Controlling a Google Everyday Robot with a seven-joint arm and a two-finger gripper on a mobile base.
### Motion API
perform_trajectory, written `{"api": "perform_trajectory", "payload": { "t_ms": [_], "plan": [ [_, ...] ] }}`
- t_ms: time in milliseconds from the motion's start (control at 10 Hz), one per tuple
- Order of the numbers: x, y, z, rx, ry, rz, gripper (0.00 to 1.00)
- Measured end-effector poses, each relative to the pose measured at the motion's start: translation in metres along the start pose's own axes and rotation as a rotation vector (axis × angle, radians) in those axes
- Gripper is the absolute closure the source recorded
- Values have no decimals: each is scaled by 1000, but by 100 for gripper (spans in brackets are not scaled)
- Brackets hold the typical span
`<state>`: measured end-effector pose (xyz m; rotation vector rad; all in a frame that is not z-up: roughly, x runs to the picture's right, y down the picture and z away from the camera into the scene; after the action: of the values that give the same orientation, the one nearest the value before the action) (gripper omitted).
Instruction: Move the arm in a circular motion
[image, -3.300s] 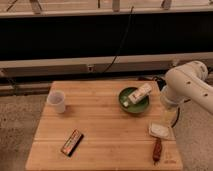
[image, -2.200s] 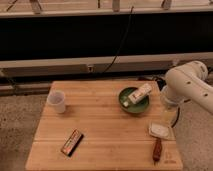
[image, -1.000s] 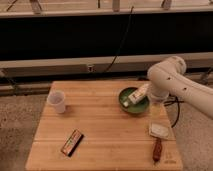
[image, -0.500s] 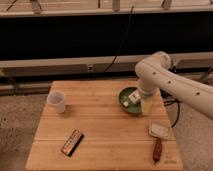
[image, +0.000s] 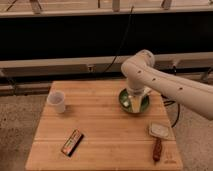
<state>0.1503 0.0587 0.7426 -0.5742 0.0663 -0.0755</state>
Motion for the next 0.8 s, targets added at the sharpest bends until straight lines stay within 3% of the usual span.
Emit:
{"api": "perform_trajectory", "payload": {
  "t_ms": [400, 800],
  "plan": [
    [-15, -13, 3, 5, -7, -16, 20],
    [-60, -18, 5, 3, -19, -52, 20]
  ]
}}
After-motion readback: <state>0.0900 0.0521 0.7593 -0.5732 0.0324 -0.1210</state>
